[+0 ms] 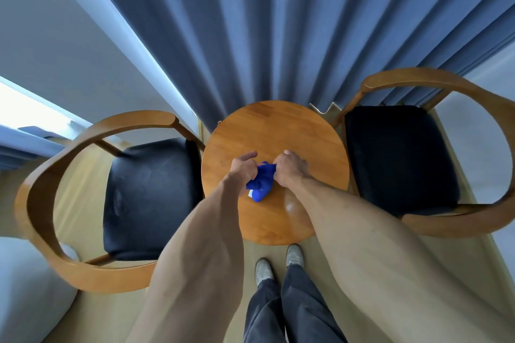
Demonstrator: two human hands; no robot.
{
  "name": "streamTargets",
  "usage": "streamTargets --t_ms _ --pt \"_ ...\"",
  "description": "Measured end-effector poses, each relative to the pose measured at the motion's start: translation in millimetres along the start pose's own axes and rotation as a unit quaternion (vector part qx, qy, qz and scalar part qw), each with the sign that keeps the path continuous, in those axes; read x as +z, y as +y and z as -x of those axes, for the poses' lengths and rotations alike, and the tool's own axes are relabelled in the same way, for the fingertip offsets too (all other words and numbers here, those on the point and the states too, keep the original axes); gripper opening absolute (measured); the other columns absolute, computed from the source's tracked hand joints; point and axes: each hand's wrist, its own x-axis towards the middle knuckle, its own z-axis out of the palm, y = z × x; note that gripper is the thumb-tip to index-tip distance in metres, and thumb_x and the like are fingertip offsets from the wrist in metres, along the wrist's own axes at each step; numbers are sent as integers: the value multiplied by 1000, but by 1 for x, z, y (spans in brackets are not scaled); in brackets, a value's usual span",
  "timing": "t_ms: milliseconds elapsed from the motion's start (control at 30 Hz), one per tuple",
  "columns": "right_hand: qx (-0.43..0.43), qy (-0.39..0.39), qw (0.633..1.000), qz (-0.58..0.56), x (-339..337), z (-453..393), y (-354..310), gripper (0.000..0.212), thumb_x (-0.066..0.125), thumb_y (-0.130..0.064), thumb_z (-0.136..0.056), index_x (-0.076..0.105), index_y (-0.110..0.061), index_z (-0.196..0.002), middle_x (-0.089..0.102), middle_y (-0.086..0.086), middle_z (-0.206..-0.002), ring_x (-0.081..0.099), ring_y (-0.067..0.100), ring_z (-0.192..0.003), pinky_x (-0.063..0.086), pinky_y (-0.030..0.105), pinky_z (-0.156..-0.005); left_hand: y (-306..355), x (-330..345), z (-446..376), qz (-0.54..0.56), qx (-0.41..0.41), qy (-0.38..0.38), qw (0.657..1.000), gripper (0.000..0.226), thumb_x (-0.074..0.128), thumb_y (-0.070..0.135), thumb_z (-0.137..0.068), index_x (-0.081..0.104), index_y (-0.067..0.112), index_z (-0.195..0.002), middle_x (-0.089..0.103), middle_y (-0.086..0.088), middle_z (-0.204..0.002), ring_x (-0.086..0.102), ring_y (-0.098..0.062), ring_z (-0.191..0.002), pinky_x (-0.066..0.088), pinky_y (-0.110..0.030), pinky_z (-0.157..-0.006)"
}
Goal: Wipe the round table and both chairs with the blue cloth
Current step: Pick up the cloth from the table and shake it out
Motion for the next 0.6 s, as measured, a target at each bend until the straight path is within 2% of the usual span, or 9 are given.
streamTargets --t_ms 67,133,200,233,300,367,433,500,600 --pt "6 20 999 26 8 3 -1 25 59 -17 -92 64 -20 -117 54 -2 -131 33 21 -140 32 44 -110 2 -1 2 -105 45 34 993 53 38 1 -85 59 25 -128 65 -5 -104 62 -24 -90 53 -32 -73" --pt "1 28 999 33 14 7 -5 20 56 -16 -93 62 -18 -112 63 -1 -121 36 20 -140 27 43 -113 2 -3 4 -249 96 47 962 48 43 4 -85 62 22 -125 62 -5 -110 61 -25 -95 49 -29 -72" --pt "-1 34 999 42 13 13 -6 19 50 -17 -93 60 -19 -110 67 1 -110 54 21 -118 28 42 -110 0 -8 3 -336 110 47 934 39 46 6 -81 71 17 -109 65 -3 -103 61 -24 -90 50 -29 -69" --pt "-8 35 998 47 10 15 -5 20 47 -16 -94 58 -18 -111 67 2 -108 59 22 -108 30 41 -106 -2 -12 2 -363 104 45 925 33 47 7 -80 73 14 -99 66 -4 -95 60 -23 -82 50 -29 -64" --pt "-21 29 997 61 2 16 -3 20 45 -15 -96 55 -16 -114 66 5 -107 61 25 -101 35 40 -96 -7 -21 -1 -420 85 44 903 25 48 12 -81 71 14 -88 66 -4 -85 60 -23 -73 49 -30 -59" --pt "-25 31 996 74 -8 14 1 17 51 -24 -98 56 -16 -112 65 4 -104 61 25 -99 37 38 -91 -10 -29 -1 -453 88 65 885 28 44 13 -85 70 19 -93 65 -3 -87 61 -24 -78 49 -32 -63" --pt "-21 20 997 77 -16 11 0 20 63 -32 -93 59 -18 -106 60 0 -90 57 22 -89 37 37 -90 -10 -32 -1 -449 102 121 880 30 41 11 -87 68 21 -98 64 -2 -89 58 -25 -80 45 -33 -65" --pt "-23 2 996 82 -21 10 -2 21 71 -24 -86 61 -20 -104 60 -2 -89 57 21 -90 37 36 -87 -7 -31 -3 -424 118 172 881 28 39 12 -89 63 19 -101 61 -4 -91 54 -26 -81 42 -34 -68" --pt "-30 5 997 76 -26 7 -5 25 60 -9 -86 62 -21 -109 66 1 -104 60 22 -106 39 36 -98 -3 -27 -1 -392 138 196 888 15 37 17 -95 51 16 -101 57 -4 -86 52 -26 -78 41 -36 -68"
